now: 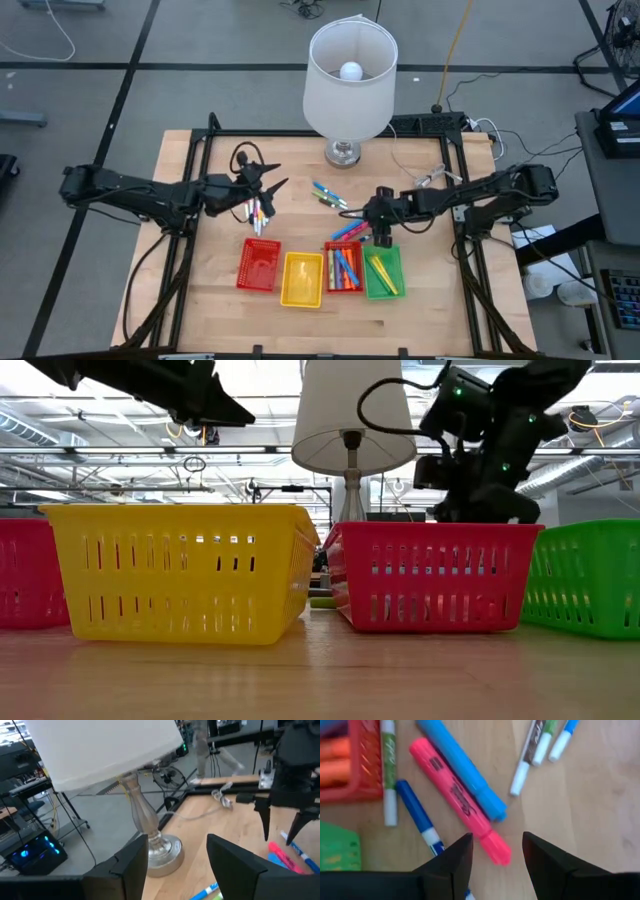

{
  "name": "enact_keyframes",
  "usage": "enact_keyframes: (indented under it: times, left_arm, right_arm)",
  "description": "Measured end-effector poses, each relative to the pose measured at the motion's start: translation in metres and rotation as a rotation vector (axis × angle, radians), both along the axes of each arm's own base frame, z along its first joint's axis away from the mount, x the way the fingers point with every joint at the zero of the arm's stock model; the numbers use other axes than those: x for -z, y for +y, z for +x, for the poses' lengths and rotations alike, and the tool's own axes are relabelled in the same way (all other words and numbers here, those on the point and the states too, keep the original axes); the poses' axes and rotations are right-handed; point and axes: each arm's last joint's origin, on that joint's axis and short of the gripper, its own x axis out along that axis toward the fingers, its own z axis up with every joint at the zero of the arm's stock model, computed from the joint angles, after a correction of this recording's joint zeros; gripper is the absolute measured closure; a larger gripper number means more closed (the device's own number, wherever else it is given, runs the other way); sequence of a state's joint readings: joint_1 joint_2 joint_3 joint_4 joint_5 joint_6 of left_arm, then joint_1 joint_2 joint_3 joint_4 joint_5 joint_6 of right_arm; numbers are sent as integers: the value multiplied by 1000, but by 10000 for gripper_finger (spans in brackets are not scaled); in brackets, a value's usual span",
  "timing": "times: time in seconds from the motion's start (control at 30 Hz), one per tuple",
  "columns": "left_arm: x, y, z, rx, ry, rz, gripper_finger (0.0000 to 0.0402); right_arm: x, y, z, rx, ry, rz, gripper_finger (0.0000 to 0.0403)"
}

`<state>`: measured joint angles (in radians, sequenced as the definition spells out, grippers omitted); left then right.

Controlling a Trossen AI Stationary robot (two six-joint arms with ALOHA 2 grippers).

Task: Pick & Place Markers
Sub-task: Put the large pink highlighter into the right red bin

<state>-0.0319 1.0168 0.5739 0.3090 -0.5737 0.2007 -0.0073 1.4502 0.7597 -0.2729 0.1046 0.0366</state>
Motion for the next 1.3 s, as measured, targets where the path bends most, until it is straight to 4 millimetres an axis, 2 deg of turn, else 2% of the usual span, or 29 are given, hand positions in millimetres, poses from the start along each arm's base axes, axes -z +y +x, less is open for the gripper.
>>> enact_keyframes:
  times: [0.2,0.43,0.63,0.97,1.3]
  left_arm:
    - [6,0,4,-6,17,-17,203]
    - [6,0,4,-10,1,-44,191]
    - [9,0,4,-11,31,-44,187]
    - [9,0,4,-11,30,-45,208]
    - [9,0,4,-12,37,-45,204]
  right_arm:
    - [18,-4,-3,-74,22,0,241]
    - [32,-3,5,-124,40,-6,241]
    - [33,-3,6,-149,30,18,260]
    - [32,-2,6,-155,30,35,354]
    - [28,-2,9,-103,8,54,355]
